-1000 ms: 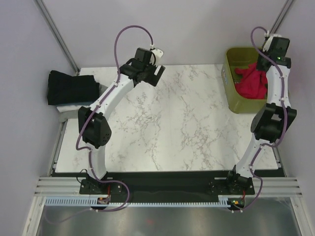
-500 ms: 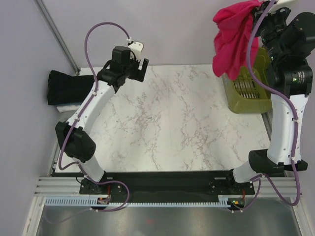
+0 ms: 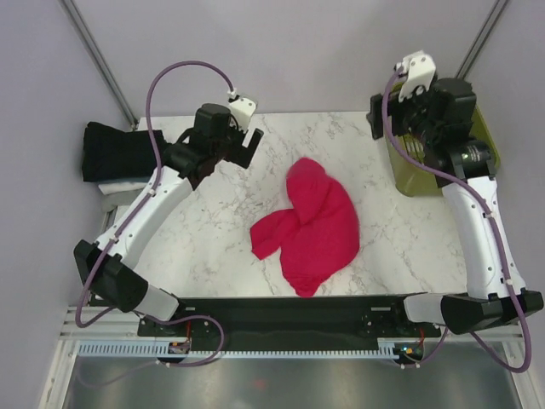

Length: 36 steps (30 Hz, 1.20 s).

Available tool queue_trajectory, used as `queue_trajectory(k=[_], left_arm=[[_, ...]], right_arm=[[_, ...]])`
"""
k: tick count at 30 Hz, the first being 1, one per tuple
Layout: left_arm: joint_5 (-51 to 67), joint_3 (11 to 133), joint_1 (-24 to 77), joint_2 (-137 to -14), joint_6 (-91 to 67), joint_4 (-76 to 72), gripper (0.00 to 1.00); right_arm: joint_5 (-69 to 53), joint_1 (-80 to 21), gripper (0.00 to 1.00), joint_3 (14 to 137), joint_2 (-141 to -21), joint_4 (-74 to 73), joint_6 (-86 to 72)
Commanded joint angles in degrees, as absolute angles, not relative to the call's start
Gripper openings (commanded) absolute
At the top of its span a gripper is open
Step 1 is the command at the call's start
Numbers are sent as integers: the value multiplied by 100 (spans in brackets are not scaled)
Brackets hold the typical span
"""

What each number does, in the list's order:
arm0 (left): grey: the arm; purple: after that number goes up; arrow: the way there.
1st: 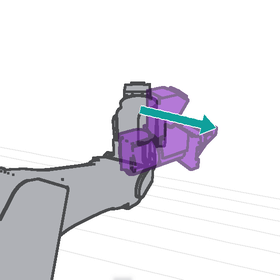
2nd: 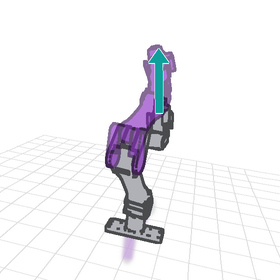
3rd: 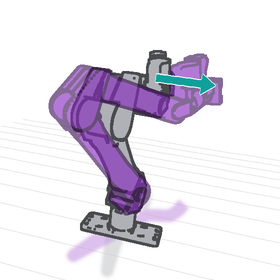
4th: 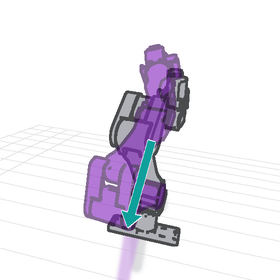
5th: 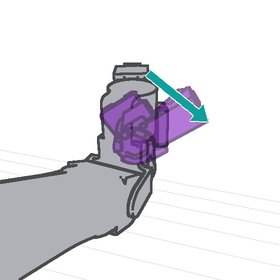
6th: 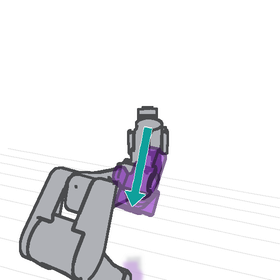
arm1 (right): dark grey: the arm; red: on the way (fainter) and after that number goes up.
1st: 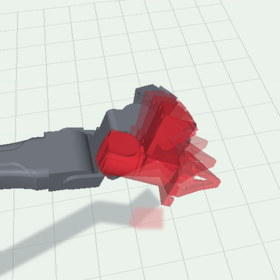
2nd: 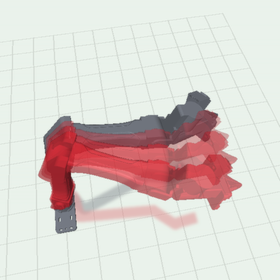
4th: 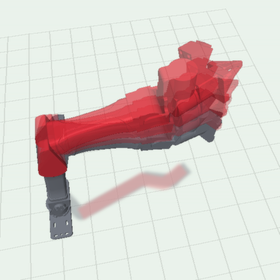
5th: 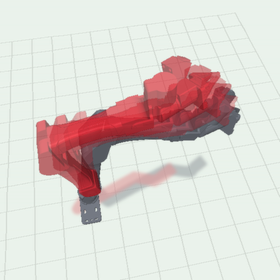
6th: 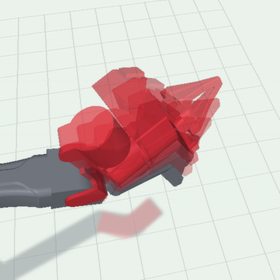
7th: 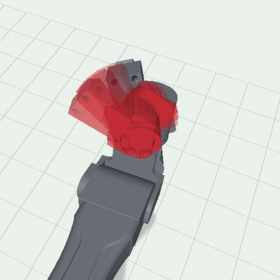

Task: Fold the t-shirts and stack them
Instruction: Move the tshirt to the center of the board, then flatten the tshirt out

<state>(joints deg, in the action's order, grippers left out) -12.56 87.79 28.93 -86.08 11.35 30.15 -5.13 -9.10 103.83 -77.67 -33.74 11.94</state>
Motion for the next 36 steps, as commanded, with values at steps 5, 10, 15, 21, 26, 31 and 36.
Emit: queue_trajectory(k=[5, 10, 15, 21, 26, 31, 36], left_arm=[[1191, 8466, 2470, -7832, 678, 4314, 91], [2082, 8016, 2487, -8136, 597, 4728, 84], [2487, 8200, 2470, -8850, 501, 5185, 83], [2601, 8982, 2461, -10527, 826, 6117, 79], [2698, 9027, 2470, -11092, 993, 6012, 76], [2725, 8755, 2496, -11557, 905, 5705, 73], [2654, 8798, 2549, -12032, 853, 5581, 69]], right_arm=[[-2266, -1107, 97, 7852, -6725, -4544, 660], [-2725, -1388, 94, 6601, -6425, -4623, 615], [-2610, -1397, 96, 6679, -6661, -4772, 615], [-2742, -1397, 96, 6653, -7206, -4483, 448], [-2373, -1397, 97, 7162, -7638, -4421, 580], [-2250, -1397, 97, 7497, -7884, -4395, 633], [-2162, -1397, 98, 7427, -7823, -4307, 633]])
